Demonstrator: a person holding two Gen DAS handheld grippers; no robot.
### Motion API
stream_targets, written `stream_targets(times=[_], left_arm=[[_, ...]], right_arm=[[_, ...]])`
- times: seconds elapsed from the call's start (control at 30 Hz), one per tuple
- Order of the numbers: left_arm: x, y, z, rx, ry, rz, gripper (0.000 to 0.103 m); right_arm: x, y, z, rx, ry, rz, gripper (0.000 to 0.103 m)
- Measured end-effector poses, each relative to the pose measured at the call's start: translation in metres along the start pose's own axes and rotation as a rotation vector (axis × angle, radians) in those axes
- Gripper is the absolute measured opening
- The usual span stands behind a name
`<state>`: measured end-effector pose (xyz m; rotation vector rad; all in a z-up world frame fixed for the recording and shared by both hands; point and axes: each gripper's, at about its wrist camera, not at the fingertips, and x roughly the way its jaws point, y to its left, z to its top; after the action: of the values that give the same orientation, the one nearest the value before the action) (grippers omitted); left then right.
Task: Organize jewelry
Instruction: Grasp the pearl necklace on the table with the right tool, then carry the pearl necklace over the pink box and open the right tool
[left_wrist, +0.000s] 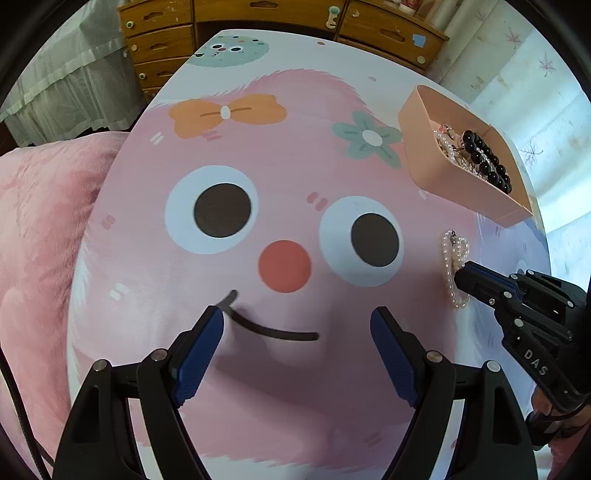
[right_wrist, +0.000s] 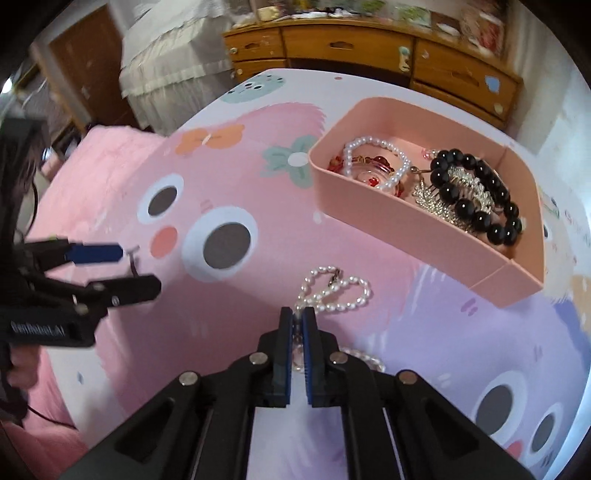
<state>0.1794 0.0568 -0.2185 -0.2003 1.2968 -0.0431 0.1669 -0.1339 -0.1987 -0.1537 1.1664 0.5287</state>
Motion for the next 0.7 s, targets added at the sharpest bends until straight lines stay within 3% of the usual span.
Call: stream_targets(times=[0.17, 0.3, 0.53, 0.7], left_arm=[[-0.013, 0.014, 0.004, 0.046, 0.008, -0.018, 0.080], [-0.024, 0.024, 0.004, 0.085, 0.024, -0.030, 0.080], [-0.041, 0.041, -0.005, 0.124, 0.036, -0.040, 0.080], [-0.046, 0.050, -0.009, 0.107, 0.053, -0.047, 0.080]], right_arm=[[-0.015, 0.016, 0.011, 0.043, -0.033, 0.043, 0.004], [-0.044, 0.023, 0.031, 0.080, -0.078, 0.025, 0.004], [-0.106, 0.020, 0.074, 0.117, -0.237, -0.059, 0.005], [-0.153, 0.019, 0.100, 0.113, -0.405, -0.134, 0.005]])
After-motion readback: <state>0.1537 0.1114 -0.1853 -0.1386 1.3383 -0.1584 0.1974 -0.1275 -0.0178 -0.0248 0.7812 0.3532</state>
